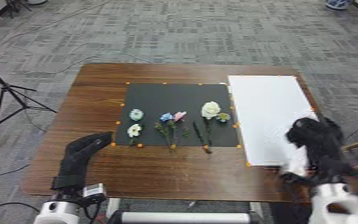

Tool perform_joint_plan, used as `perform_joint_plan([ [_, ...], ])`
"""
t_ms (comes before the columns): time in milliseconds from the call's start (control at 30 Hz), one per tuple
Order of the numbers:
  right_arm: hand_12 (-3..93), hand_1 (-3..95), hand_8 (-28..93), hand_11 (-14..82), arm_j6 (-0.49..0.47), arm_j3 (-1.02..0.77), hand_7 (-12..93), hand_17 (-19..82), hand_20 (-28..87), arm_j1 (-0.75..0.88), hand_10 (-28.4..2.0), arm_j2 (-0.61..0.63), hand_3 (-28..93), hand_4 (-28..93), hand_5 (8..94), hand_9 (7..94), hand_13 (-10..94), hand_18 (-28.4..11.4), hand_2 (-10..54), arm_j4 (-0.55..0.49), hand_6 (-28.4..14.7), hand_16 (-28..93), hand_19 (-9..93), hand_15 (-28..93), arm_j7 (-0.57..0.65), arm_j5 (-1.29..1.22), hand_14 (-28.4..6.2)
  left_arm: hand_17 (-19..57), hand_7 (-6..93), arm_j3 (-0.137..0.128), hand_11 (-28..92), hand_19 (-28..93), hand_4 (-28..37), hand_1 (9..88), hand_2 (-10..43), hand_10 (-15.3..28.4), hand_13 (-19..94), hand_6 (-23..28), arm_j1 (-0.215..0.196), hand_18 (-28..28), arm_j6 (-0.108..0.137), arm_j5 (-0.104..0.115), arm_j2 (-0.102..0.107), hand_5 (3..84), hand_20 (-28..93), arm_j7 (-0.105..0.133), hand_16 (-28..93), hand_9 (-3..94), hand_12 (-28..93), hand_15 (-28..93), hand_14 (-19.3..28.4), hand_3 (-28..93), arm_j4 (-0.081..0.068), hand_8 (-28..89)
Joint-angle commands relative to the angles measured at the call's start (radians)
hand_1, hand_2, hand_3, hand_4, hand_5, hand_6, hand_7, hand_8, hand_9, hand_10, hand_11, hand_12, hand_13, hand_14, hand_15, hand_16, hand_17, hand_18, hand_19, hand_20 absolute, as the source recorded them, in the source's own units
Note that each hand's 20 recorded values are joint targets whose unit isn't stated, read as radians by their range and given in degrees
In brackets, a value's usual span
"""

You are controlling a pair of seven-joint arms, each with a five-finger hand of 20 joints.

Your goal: Arrange flowers

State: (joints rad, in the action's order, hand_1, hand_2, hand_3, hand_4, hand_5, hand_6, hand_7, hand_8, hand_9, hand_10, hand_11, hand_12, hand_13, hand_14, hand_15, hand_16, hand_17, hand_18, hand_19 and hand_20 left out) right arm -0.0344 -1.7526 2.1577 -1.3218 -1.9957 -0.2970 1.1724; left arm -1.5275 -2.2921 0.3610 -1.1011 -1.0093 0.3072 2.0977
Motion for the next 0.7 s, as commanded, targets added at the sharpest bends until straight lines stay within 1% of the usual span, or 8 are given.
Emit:
perform_joint_plan([
  [33,76.4,32.6,36,69.6,0.098,0.035,72,31,76,0.01,-9.5,0.005,76,-18,67.1,76.6,69,-24.2,-0.4,-0.041,7.0,76,89,93,0.033,-0.015,-16.6,7.8,20.4,0.024,22,29,-19.1,30.7,-3.5,13.8,43,1.7,-0.017,14.6,0.01,-0.009,-0.031,54.8,29,0.003,0,51.3,10,27,16.2,72,-0.011,-10],
  [200,81.5,29.2,48,73.6,0.186,0.059,75,45,81,0.006,-6.9,-0.024,78,-16,74.4,87.8,81,-24.8,-1.8,-0.038,9.2,85,93,93,0.029,-0.028,-14.9,7.3,20.6,0.03,27,44,-18.3,31.3,-3.2,13.9,48,2.2,-0.008,16.2,0.004,-0.032,-0.039,56.3,37,-0.015,0,55.5,13,46,16.4,71,-0.015,-10],
  [267,82.0,28.2,58,74.7,0.243,0.074,74,52,84,-0.004,-5.8,-0.018,79,-15,77.4,91.3,85,-25.2,-2.4,-0.026,9.7,83,93,93,0.011,0.007,-13.6,6.9,26.1,0.044,38,54,-17.6,32.4,-3.3,14.0,48,2.8,0.007,17.3,0.038,-0.067,-0.033,59.4,47,-0.008,3,58.4,19,62,16.3,69,-0.02,-9],
  [333,80.8,27.7,67,76.0,0.296,0.097,73,56,85,-0.015,-5.4,-0.003,80,-13,79.9,93.2,88,-25.8,-3.5,-0.008,10.0,82,93,93,-0.033,0.009,-13.3,8.6,45.3,0.062,56,69,-17.3,35.4,-3.3,14.6,45,2.4,0.019,18.6,0.118,-0.105,-0.024,58.5,67,-0.024,10,57.5,30,81,17.4,67,-0.018,7],
  [400,78.3,28.0,72,77.9,0.314,0.098,74,59,86,-0.022,-5.5,-0.008,81,-11,82.2,93.7,90,-26.6,-3.9,0.004,10.0,81,93,93,-0.064,0.002,-12.9,12.2,61.4,0.071,71,82,-16.3,38.6,-3.6,14.5,47,0.2,0.023,20.3,0.166,-0.096,-0.014,57.7,79,-0.018,28,59.3,47,91,16.8,65,-0.017,27],
  [467,76.5,28.3,76,79.2,0.247,0.061,75,59,86,-0.03,-5.6,-0.028,81,-8,83.3,93.7,91,-26.8,-3.3,0.012,10.1,81,93,93,-0.057,0.02,-12.8,21.5,70.9,0.086,77,90,-13.3,40.3,-4.5,13.5,57,-3.9,0.036,22.9,0.219,-0.082,-0.002,60.9,82,0.001,47,65.6,57,93,16.9,64,-0.021,30],
  [533,76.4,28.4,77,79.4,0.161,0.027,75,59,87,-0.041,-5.3,-0.033,81,-8,83.6,93.7,91,-27.0,-2.8,0.029,10.0,81,93,93,-0.076,0.022,-12.9,34.8,75.3,0.071,79,93,-9.9,40.6,-5.6,12.3,67,-6.4,0.039,26.4,0.187,-0.066,0.002,66.9,87,0.016,56,74.3,63,93,16.3,64,-0.019,32],
  [700,76.4,28.2,76,79.6,0.105,-0.006,76,59,87,-0.058,-5.3,-0.035,81,-7,83.8,93.7,91,-26.9,-1.5,0.043,10.1,81,93,93,-0.077,0.079,-12.9,53.9,73.1,0.044,81,93,-0.3,41.1,-9.4,12.4,82,-7.1,0.055,28.4,0.157,-0.112,0.018,78.0,91,0.03,64,84.3,68,93,17.2,66,-0.012,53],
])
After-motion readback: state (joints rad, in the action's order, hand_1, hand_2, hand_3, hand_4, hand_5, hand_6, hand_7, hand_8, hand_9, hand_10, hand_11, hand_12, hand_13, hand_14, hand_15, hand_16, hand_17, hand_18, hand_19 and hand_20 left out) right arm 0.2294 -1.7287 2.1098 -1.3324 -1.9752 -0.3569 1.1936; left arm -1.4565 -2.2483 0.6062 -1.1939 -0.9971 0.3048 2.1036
